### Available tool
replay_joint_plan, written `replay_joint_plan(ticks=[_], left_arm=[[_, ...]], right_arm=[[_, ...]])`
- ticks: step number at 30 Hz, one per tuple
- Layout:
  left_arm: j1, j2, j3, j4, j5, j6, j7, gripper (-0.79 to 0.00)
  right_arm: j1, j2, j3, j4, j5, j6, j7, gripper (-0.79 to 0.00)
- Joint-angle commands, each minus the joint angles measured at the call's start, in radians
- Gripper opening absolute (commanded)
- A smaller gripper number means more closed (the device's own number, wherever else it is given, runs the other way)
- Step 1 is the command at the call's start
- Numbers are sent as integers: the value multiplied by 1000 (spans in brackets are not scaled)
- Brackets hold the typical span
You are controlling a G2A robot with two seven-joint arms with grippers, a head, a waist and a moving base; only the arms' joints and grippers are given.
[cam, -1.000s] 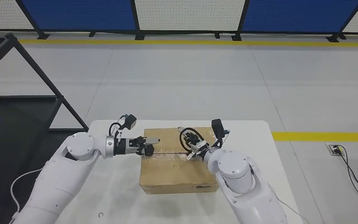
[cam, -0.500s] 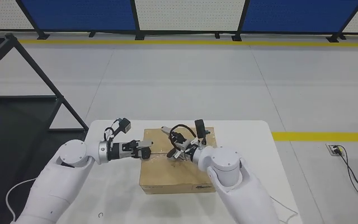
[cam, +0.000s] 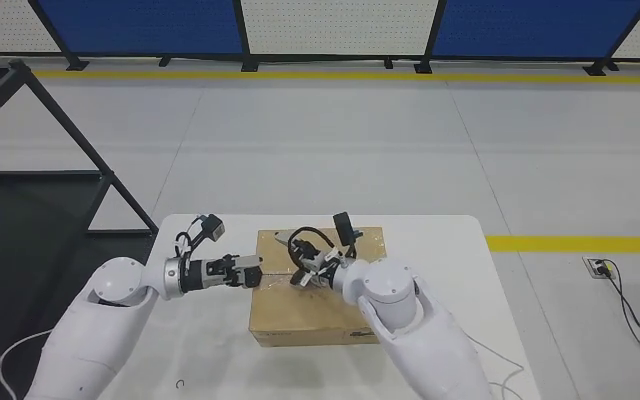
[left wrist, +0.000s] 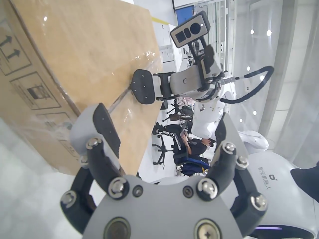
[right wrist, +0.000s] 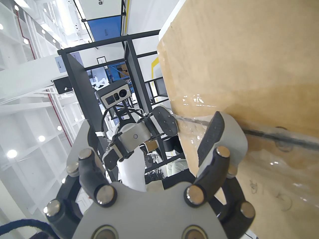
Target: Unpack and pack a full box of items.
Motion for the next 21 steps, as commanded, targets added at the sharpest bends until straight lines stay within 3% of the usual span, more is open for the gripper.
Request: replay_joint_plan(ticks=[1, 21], left_arm=[[3, 1, -4, -8, 0, 1, 0, 0], [-35, -22, 32, -9, 9, 22, -14, 0]], right_arm=[[4, 0, -5, 7, -6, 17, 3, 0], [-218, 53, 183, -273, -123, 116, -155, 0]])
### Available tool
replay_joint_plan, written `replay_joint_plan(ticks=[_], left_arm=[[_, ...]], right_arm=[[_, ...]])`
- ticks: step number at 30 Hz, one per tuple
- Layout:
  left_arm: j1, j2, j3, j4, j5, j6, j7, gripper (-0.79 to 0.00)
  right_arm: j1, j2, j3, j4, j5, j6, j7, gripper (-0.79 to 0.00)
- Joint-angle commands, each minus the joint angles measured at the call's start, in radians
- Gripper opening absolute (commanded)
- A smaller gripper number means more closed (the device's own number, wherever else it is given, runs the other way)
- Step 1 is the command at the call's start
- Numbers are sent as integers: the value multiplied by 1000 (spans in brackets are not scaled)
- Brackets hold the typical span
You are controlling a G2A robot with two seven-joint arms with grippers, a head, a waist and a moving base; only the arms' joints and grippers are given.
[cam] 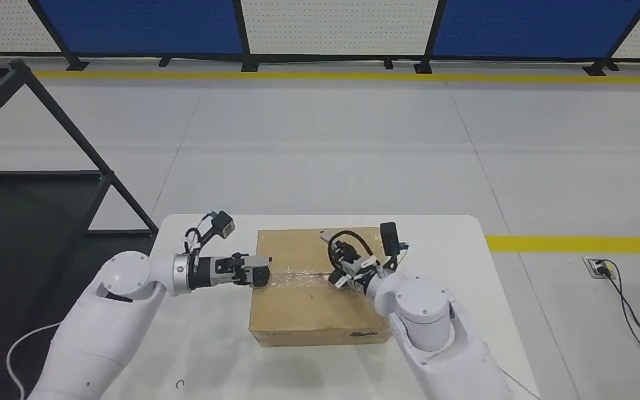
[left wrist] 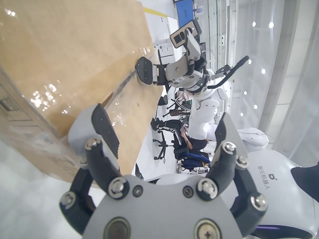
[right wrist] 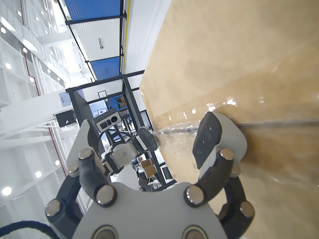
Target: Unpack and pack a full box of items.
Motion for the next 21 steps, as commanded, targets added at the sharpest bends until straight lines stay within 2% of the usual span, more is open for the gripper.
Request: replay_joint_plan(ticks=[1, 15, 21], left_arm=[[-3, -1, 1, 2, 1, 0, -3, 0], [-12, -5, -4, 7, 11, 4, -10, 0], [-21, 2, -46, -14, -12, -12, -8, 0]], right_arm=[[-19, 5, 22, -29, -12, 11, -17, 0], [-126, 30, 184, -156, -34, 67, -111, 0], [-159, 33, 218, -197, -4, 50, -121, 0]])
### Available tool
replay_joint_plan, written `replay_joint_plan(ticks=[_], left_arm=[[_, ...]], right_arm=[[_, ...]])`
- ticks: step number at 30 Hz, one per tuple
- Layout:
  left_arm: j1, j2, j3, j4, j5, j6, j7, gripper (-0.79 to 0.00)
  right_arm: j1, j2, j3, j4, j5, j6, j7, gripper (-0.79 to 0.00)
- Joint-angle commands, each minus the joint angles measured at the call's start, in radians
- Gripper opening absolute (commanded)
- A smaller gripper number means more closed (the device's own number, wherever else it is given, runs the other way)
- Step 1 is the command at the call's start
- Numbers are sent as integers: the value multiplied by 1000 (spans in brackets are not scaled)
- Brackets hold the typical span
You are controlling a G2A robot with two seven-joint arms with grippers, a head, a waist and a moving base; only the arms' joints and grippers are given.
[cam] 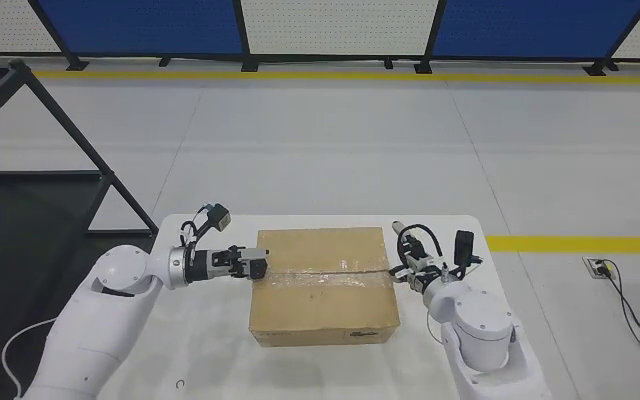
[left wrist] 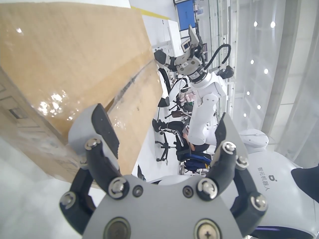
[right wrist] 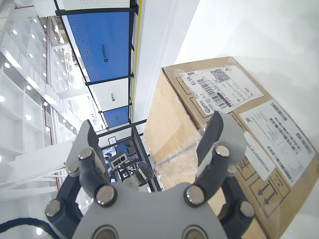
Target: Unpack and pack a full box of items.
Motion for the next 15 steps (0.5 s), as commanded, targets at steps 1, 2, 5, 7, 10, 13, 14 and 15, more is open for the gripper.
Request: replay_joint_plan(ticks=[1, 2, 5, 7, 10, 13, 14, 15], left_arm=[[-1, 2, -15, -20, -27, -7, -16, 0], [-3, 3, -21, -32, -39, -11, -26, 0], [-11, -2, -13, -62, -65, -9, -47, 0], [-24, -11, 10, -66, -51, -5, -31, 0], [-45, -29, 58, -61, -35, 12, 7, -733], [-71, -47, 113, -39, 10, 59, 36, -785], [-82, -52, 128, -31, 33, 70, 57, -785], [-87, -58, 143, -22, 42, 83, 67, -785]], right_arm=[[-5, 1, -4, -11, 6, -18, 13, 0], [-6, 2, -8, -16, 10, -37, 26, 0], [-3, 3, -18, -13, 13, -84, 41, 0], [4, 2, -24, -4, 24, -108, 42, 0], [13, 1, -30, 4, 32, -129, 33, -533], [13, 1, -33, 5, 37, -139, 25, -785], [11, 1, -31, 5, 39, -141, 22, -785], [10, 2, -28, 4, 40, -143, 21, -785]])
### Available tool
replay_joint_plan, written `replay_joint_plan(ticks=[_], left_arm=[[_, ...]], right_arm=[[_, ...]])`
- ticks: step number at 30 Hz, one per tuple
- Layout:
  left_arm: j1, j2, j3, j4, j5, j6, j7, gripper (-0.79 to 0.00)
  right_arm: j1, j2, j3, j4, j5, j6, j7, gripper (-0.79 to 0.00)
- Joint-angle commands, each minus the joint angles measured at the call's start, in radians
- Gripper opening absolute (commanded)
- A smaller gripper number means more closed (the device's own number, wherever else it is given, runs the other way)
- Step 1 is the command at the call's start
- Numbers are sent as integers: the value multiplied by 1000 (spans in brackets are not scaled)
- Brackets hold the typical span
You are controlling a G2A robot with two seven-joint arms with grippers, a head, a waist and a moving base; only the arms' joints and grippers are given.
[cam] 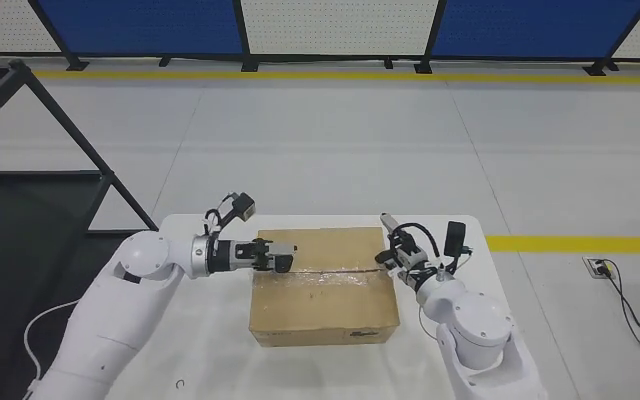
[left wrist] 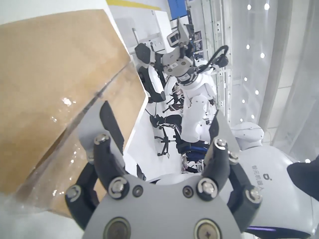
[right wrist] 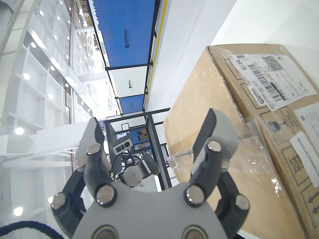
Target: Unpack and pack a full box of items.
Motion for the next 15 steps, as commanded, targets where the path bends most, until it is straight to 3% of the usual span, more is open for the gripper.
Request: replay_joint_plan(ticks=[1, 15], left_arm=[[-11, -11, 28, 11, 8, 22, 7, -785], [-78, -63, 138, 143, 103, 116, 24, -785]], right_arm=[[-3, 1, 7, -1, 2, -5, -4, -785], [-46, 10, 47, -23, 32, -37, -19, -785]])
